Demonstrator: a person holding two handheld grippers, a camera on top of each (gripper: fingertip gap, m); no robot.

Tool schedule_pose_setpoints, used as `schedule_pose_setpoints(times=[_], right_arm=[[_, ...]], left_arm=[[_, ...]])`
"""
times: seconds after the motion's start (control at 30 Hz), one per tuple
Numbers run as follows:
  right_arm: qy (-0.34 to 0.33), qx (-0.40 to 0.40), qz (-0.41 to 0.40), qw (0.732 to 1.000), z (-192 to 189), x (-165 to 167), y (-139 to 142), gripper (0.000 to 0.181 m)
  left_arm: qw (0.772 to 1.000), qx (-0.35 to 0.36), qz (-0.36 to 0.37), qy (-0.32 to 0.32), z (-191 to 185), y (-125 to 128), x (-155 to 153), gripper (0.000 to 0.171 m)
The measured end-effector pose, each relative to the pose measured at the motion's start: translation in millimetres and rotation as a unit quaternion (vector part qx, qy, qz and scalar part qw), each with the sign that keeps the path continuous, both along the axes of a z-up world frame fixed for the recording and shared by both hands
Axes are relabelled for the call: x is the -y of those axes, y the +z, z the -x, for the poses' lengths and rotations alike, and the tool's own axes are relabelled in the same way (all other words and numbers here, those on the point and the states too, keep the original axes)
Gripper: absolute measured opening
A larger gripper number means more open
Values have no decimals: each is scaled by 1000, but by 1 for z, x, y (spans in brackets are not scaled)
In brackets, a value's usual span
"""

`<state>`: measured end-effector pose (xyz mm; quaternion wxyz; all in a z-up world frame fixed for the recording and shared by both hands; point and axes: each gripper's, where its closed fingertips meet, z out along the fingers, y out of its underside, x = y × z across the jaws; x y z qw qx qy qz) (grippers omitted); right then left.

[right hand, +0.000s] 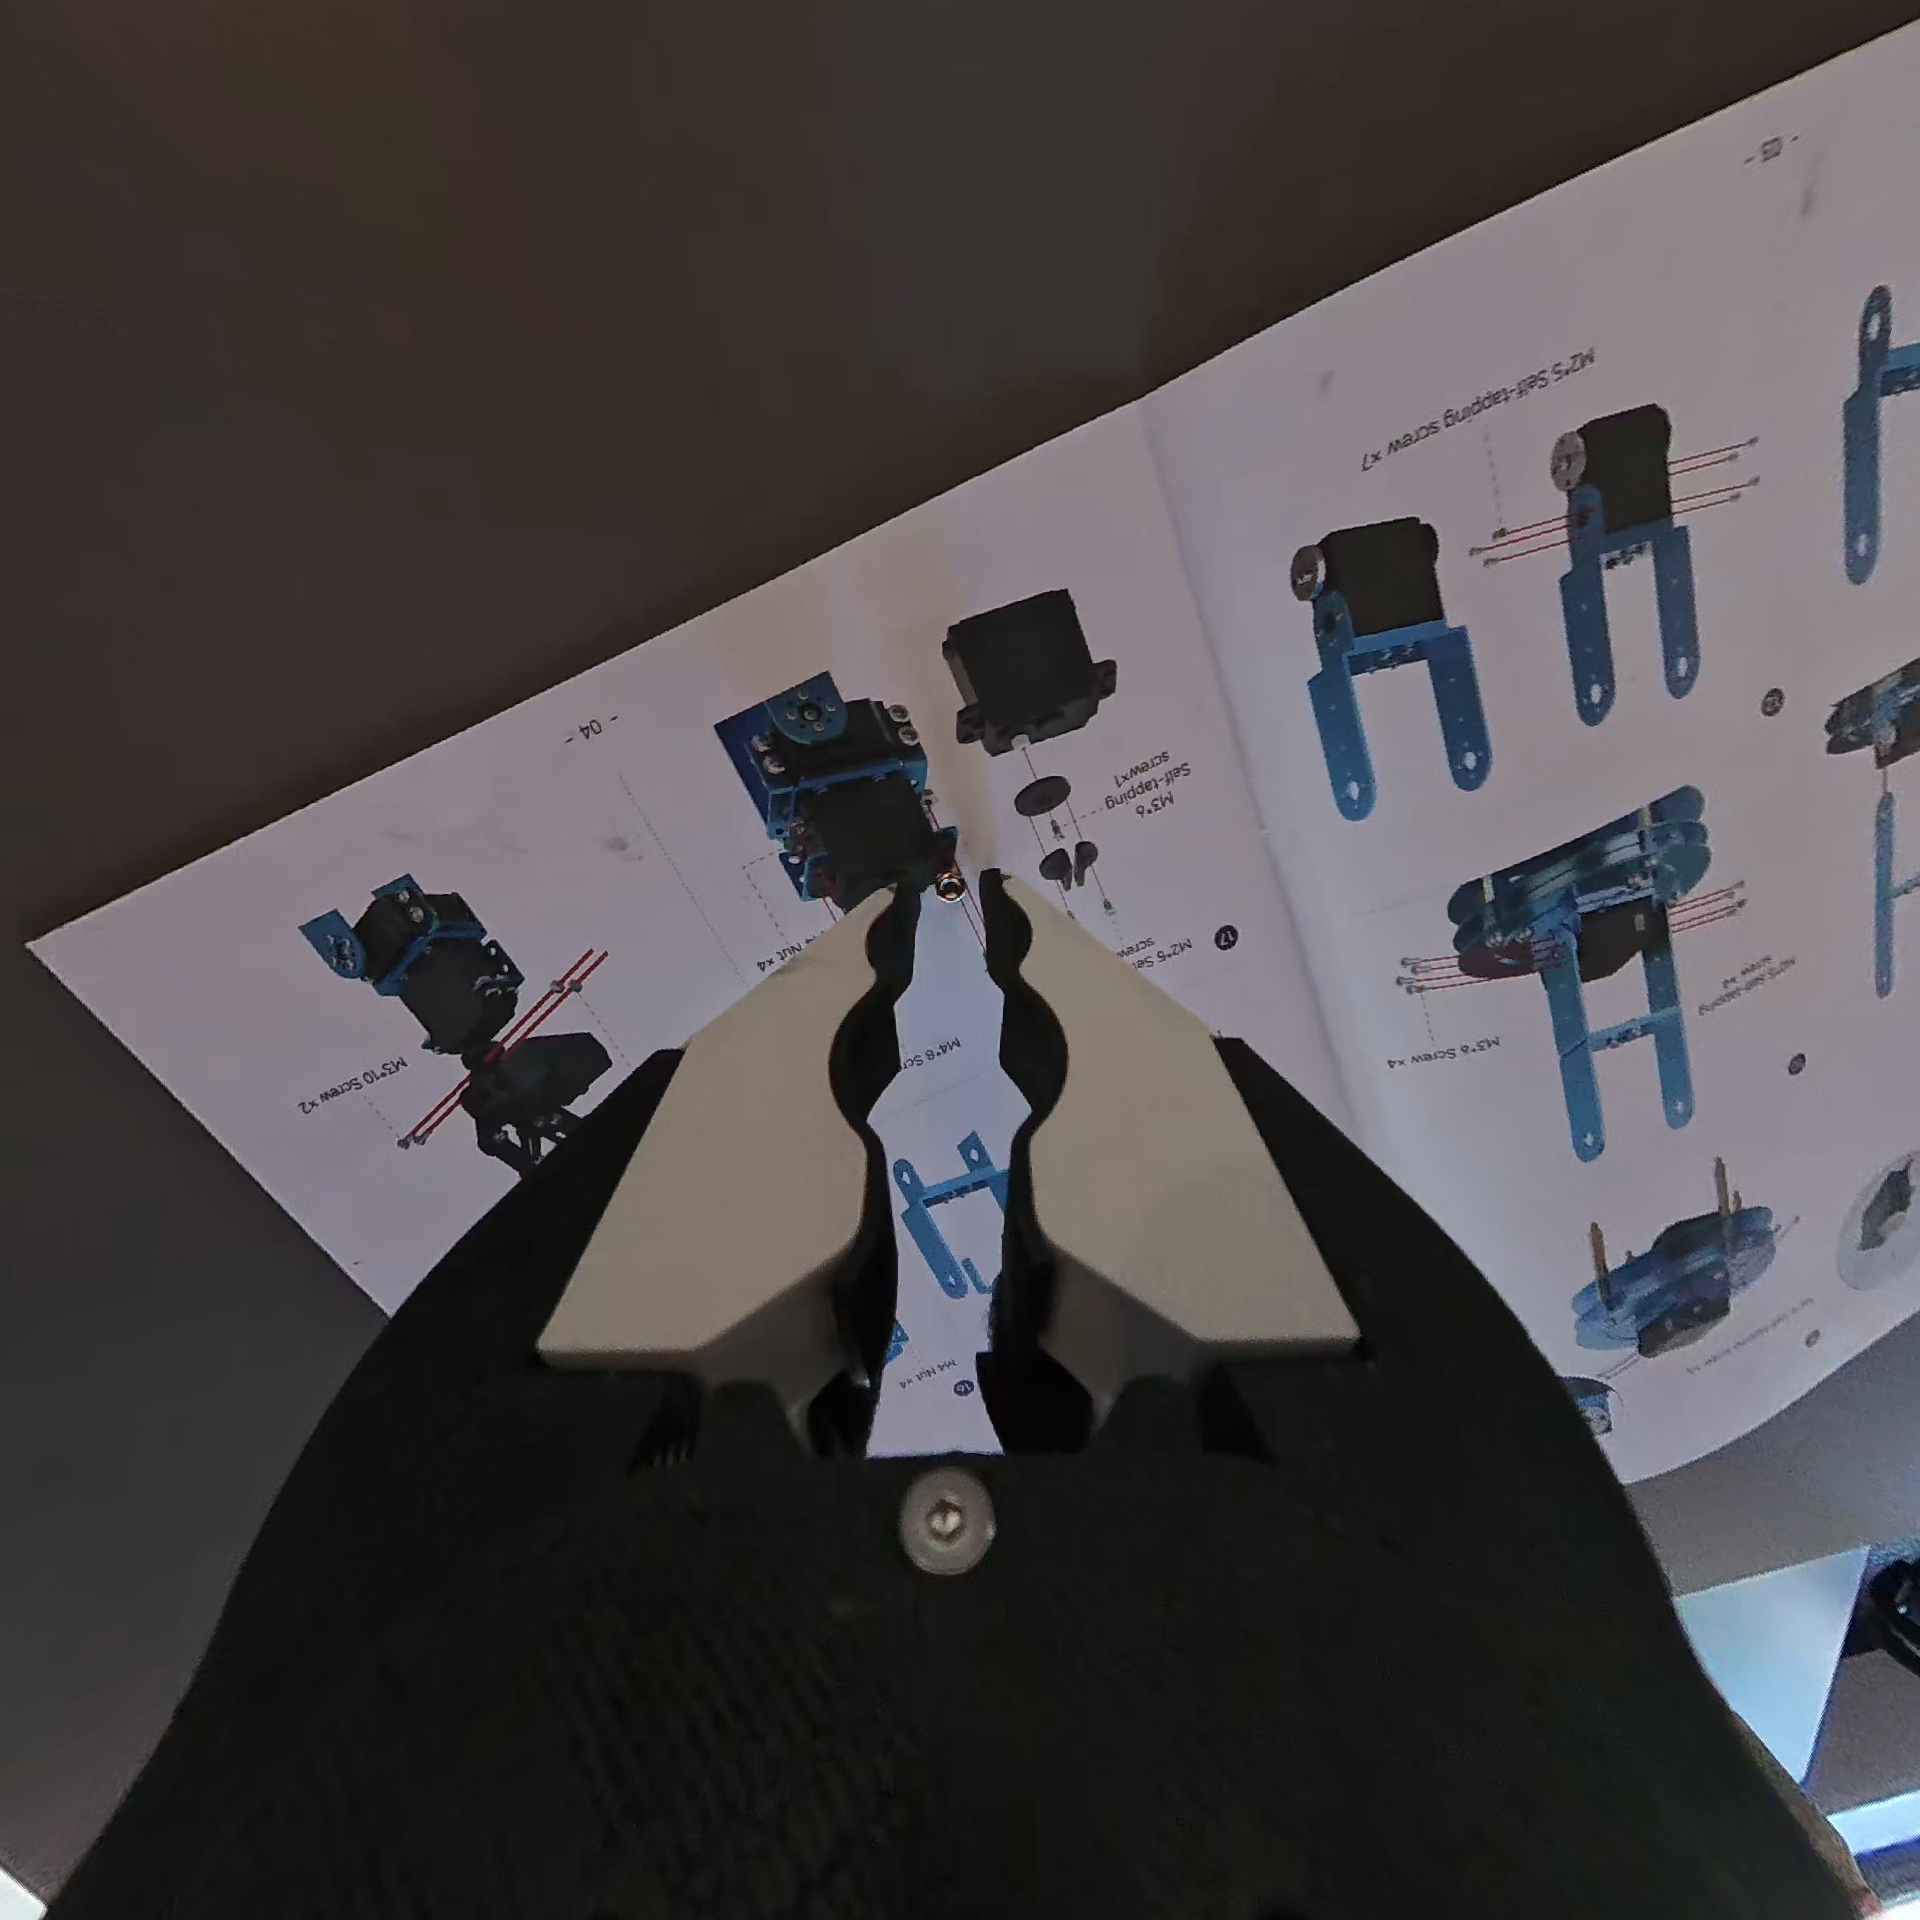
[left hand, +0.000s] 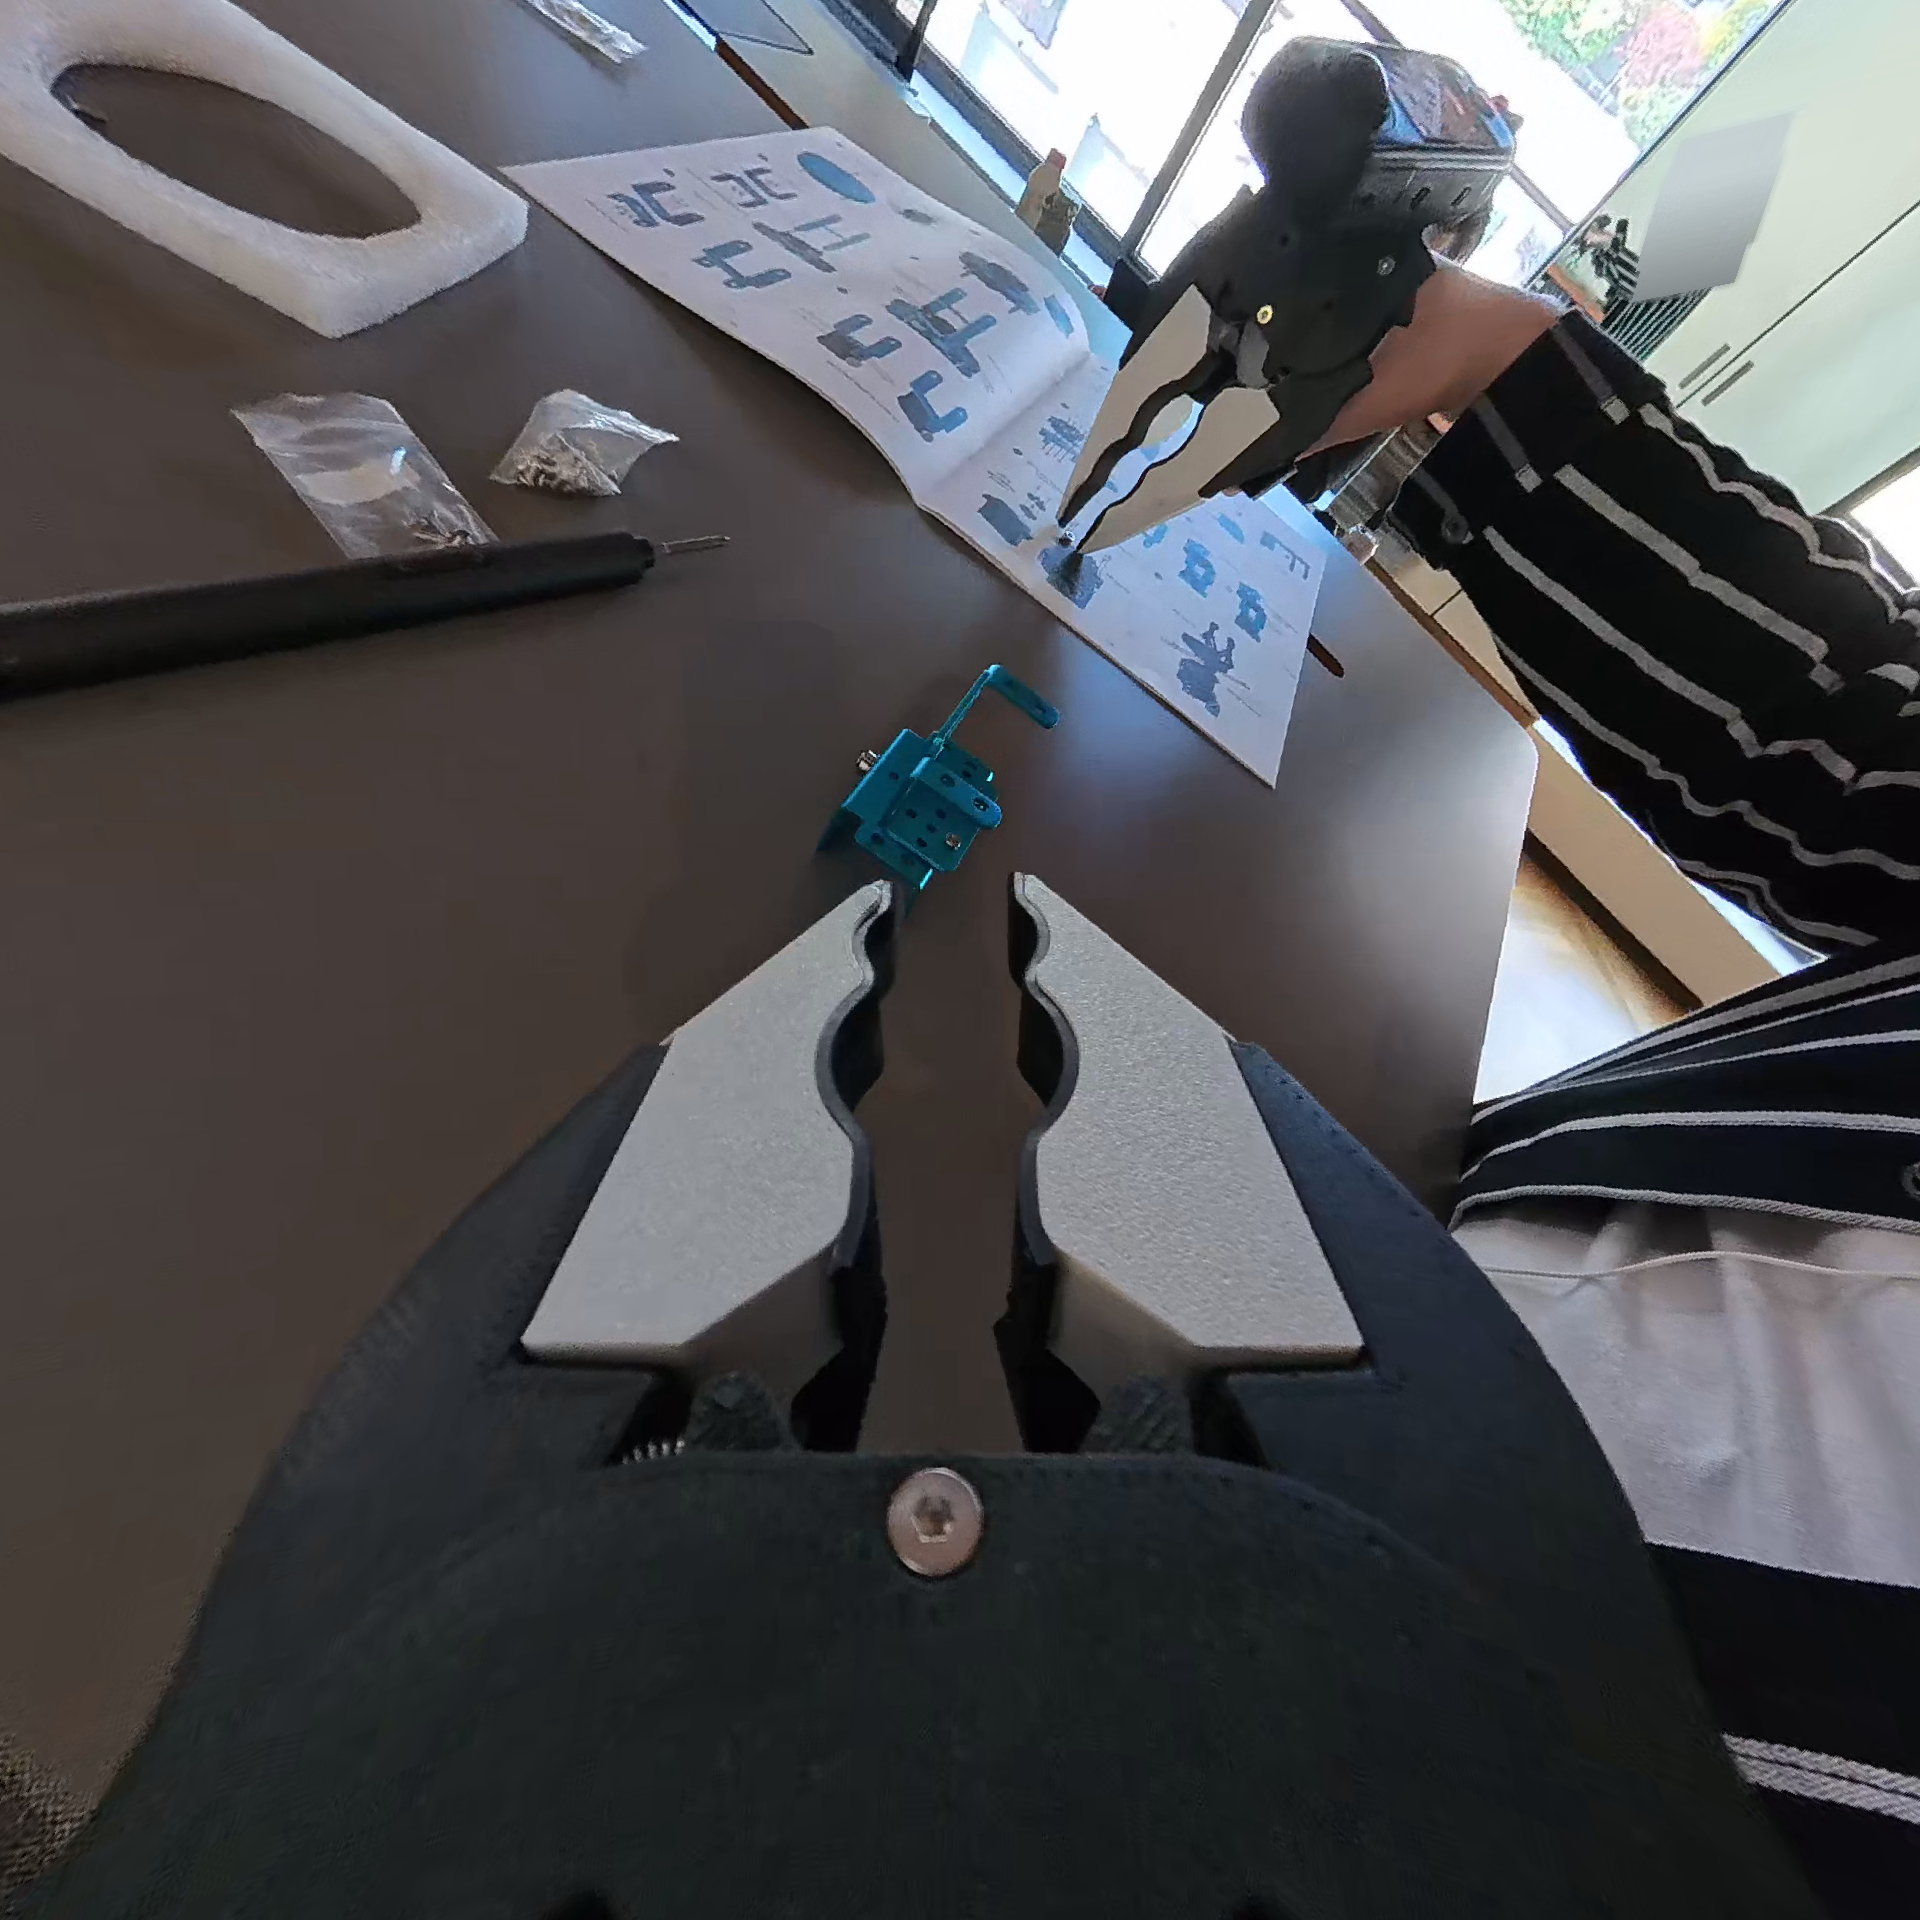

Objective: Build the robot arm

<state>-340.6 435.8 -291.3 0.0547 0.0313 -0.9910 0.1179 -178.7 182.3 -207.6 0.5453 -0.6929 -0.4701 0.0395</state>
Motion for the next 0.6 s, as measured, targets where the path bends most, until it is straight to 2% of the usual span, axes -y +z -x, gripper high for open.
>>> schedule_pose_setpoints(times=[0.23, 0.6], right_arm=[[2, 14, -5, 1000, -3, 0, -1, 7], [-3, 33, -26, 999, -1, 0, -1, 11]], left_arm=[[1000, 1, 2, 1, -2, -2, 0, 19], [1000, 3, 12, 4, -6, -5, 2, 18]])
